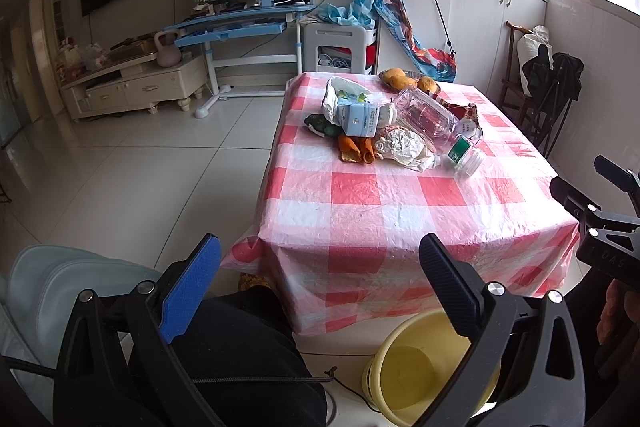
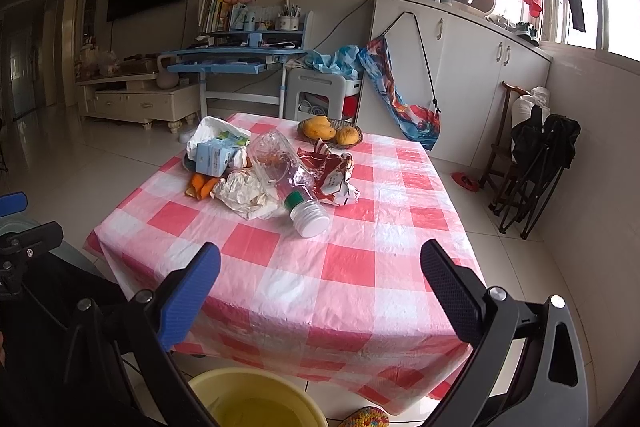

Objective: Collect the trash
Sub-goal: 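Move both tools toward the cluttered checkered table, then grasp the clear plastic bottle with the right tool while the left tool grasps white tissue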

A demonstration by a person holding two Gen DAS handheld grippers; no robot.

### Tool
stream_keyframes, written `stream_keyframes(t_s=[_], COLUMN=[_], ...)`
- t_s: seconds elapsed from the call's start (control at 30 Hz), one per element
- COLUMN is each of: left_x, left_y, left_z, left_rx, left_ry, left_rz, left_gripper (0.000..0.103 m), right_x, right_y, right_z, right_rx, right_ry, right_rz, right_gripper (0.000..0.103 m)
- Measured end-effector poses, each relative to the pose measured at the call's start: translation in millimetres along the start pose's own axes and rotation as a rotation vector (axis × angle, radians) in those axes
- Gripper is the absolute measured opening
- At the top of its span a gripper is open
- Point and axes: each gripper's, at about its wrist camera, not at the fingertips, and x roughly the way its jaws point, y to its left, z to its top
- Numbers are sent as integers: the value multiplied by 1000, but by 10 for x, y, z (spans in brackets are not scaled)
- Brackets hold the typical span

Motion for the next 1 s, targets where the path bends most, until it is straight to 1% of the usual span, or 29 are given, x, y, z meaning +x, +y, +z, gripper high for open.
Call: stream_keyframes(t_s=[0.3,0.37,0.43,0.5,0.6,0.7,0.8,0.83,0.9,0.93,1.0], left_x=[8,66,104,156,322,529,806,879,1034,1116,1261], left_y=[-2,-16,-56,-133,-241,-260,-296,-304,-300,-279,-203], left_z=[0,47,119,193,324,487,666,710,809,880,1035], left_rx=[-4,-19,-22,5,24,0,-14,-17,-27,-40,-83], left_ry=[12,44,42,31,40,67,89,92,99,97,90], left_rz=[-10,-40,-55,-47,-60,-86,-90,-88,-97,-102,-101], left_gripper=[96,96,96,96,96,96,96,96,96,96,96], right_x=[24,69,151,234,460,697,946,1030,1168,1232,1285], right_y=[9,-12,-27,-54,-153,-227,-300,-320,-322,-319,-312], right_z=[-13,20,94,170,289,395,432,422,411,415,485], right_rx=[3,14,-7,-42,-32,-6,35,44,42,47,54], right_ry=[11,38,66,75,124,161,203,220,254,268,259], right_rz=[8,33,48,48,87,136,173,184,208,227,268], right_gripper=[96,96,96,96,96,96,95,94,78,76,76])
